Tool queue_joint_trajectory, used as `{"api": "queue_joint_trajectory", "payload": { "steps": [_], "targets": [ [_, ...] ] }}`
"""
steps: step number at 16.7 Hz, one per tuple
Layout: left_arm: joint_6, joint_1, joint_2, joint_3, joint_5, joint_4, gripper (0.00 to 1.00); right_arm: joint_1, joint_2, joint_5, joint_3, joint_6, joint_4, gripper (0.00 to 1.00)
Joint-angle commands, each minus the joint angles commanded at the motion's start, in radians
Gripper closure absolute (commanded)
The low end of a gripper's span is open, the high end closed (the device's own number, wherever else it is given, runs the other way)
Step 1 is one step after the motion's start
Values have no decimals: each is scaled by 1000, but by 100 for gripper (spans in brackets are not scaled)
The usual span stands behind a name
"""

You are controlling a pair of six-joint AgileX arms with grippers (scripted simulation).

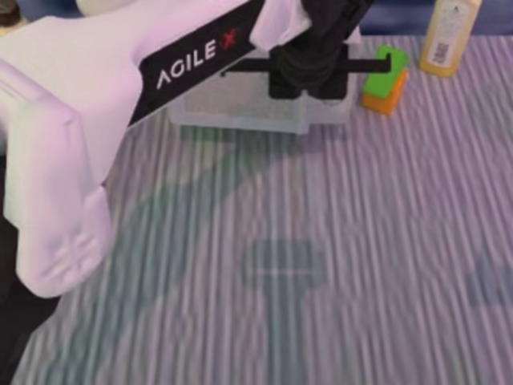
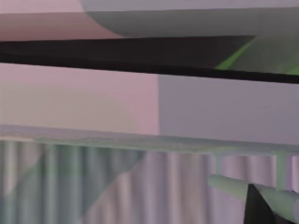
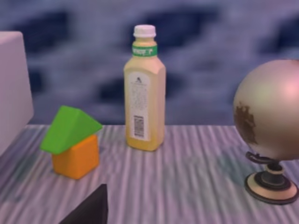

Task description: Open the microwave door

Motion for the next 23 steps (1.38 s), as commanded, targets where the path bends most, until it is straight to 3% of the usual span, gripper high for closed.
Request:
{"api": "queue_joint_trajectory", "payload": {
  "steps": [23],
  "targets": [
    [30,7,-35,-67,6,33,100,0,0,0,0,0,0,0]
  ]
}}
